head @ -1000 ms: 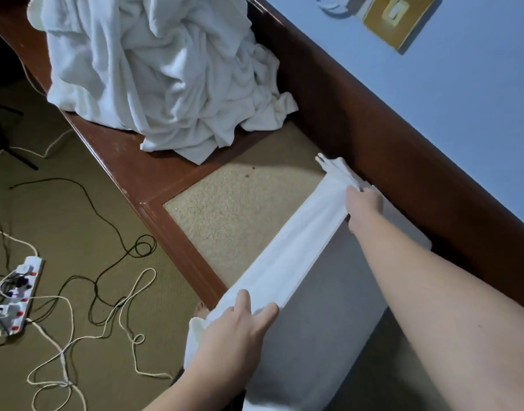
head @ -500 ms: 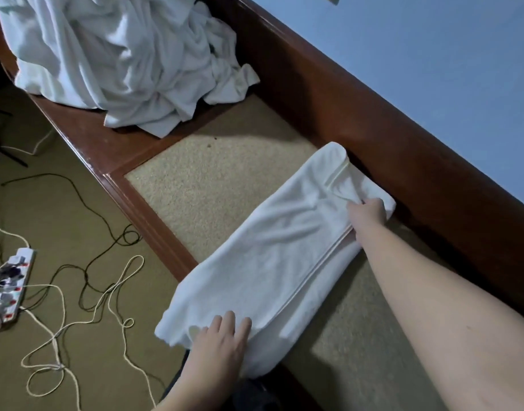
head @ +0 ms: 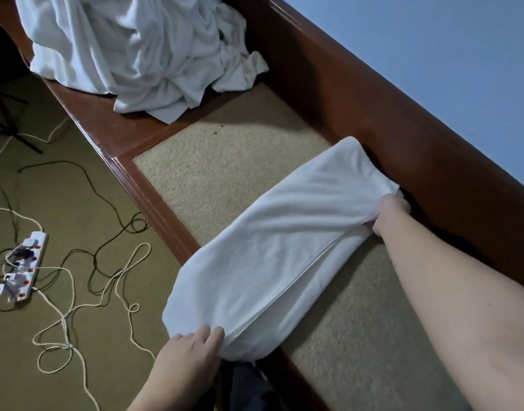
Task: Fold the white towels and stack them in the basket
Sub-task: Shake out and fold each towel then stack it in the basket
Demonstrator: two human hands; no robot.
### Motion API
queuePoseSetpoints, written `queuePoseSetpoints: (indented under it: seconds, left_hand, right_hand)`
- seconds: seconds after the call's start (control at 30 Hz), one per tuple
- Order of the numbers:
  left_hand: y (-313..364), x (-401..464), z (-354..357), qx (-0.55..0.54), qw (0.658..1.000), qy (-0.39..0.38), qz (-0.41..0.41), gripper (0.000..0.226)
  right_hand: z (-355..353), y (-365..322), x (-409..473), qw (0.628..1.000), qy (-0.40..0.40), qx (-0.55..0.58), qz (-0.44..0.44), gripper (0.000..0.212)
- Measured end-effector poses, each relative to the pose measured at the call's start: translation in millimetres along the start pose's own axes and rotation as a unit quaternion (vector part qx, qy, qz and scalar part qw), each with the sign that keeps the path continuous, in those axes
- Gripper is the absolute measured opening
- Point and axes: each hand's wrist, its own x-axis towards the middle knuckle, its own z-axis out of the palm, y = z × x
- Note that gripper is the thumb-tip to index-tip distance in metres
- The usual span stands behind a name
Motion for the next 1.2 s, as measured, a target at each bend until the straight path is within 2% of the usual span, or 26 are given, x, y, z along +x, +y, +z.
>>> queuePoseSetpoints:
  seconds: [0.07, 0.17, 0.2, 0.23, 0.27, 0.3, 0.37, 0.47, 0.6, 0.67, 0.7, 0.77, 0.8, 0.87, 0.9, 0.97, 1.03, 1.1, 1.13, 1.2]
  left_hand:
    - [-2, -1, 1, 0.001, 1.000, -0.009, -0.011, 0.017]
    - [-3, -1, 1, 0.004, 1.000, -0.021, -0.016, 0.016]
    - [-3, -2, 2, 0.001, 1.000, -0.022, -0.004, 0.017]
    - [-2, -3, 2, -0.003, 1.000, -0.020, 0.010, 0.018]
    - [-2, -4, 1, -0.010, 1.000, -0.015, 0.023, 0.017]
    - [-1, -5, 1, -0.015, 0.999, -0.003, 0.037, 0.017]
    - [2, -8, 0, -0.018, 0.998, 0.015, 0.064, 0.018]
    - [8, -13, 6, -0.007, 0.995, 0.004, 0.097, 0.021]
    - [8, -13, 12, 0.028, 0.995, -0.055, 0.083, 0.032]
    - [5, -6, 7, 0.030, 0.995, -0.052, 0.082, 0.026]
    - [3, 1, 2, 0.027, 0.996, -0.038, 0.078, 0.030]
    - [1, 25, -14, 0.029, 0.998, 0.023, 0.059, 0.041]
    - [0, 42, -22, 0.032, 0.997, 0.058, 0.045, 0.042]
    - [-2, 80, -35, 0.042, 0.995, 0.091, 0.017, 0.046]
    - [-4, 101, -40, 0.048, 0.995, 0.085, 0.006, 0.052]
    - [-7, 137, -42, 0.054, 0.997, 0.048, -0.006, 0.068]
    - [-11, 161, -33, 0.058, 0.998, 0.001, 0.005, 0.082]
    - [-10, 167, -20, 0.059, 0.998, -0.004, 0.020, 0.090]
    - [-8, 165, -15, 0.058, 0.998, 0.007, 0.026, 0.094]
    - [-5, 159, -7, 0.051, 0.998, 0.025, 0.027, 0.107]
  right_hand:
    - [4, 11, 22, 1.000, 0.013, 0.010, -0.020, 0.056]
    - [8, 4, 15, 0.999, 0.023, 0.022, -0.042, 0.043]
    - [9, -3, 4, 0.999, 0.025, -0.006, -0.022, 0.041]
    - [7, -9, 5, 0.998, 0.050, 0.024, -0.028, 0.041]
    - [4, -10, 4, 0.992, 0.050, 0.117, -0.010, 0.042]
    - [4, -8, 14, 0.989, 0.056, 0.126, -0.057, 0.041]
    - [5, -1, 24, 0.993, 0.087, 0.045, -0.065, 0.039]
    - [4, 9, 28, 0.994, 0.090, 0.028, -0.058, 0.038]
    - [0, 13, 26, 0.990, 0.102, -0.026, -0.094, 0.035]
    - [0, 14, 36, 0.995, 0.072, -0.031, -0.067, 0.042]
    - [0, 15, 44, 0.996, 0.062, -0.042, -0.041, 0.053]
    - [2, 17, 45, 0.987, 0.099, -0.129, 0.000, 0.079]
    - [1, 18, 29, 0.973, 0.134, -0.185, -0.033, 0.082]
    - [6, 26, -14, 0.927, 0.137, -0.277, -0.214, 0.078]
    - [10, 31, -32, 0.892, 0.098, -0.304, -0.321, 0.077]
    - [25, 39, -65, 0.808, -0.046, -0.374, -0.453, 0.077]
    - [46, 44, -87, 0.709, -0.176, -0.460, -0.505, 0.074]
    - [67, 54, -97, 0.635, -0.242, -0.521, -0.516, 0.071]
    - [75, 57, -97, 0.626, -0.252, -0.543, -0.499, 0.072]
    - [86, 57, -85, 0.647, -0.232, -0.566, -0.455, 0.078]
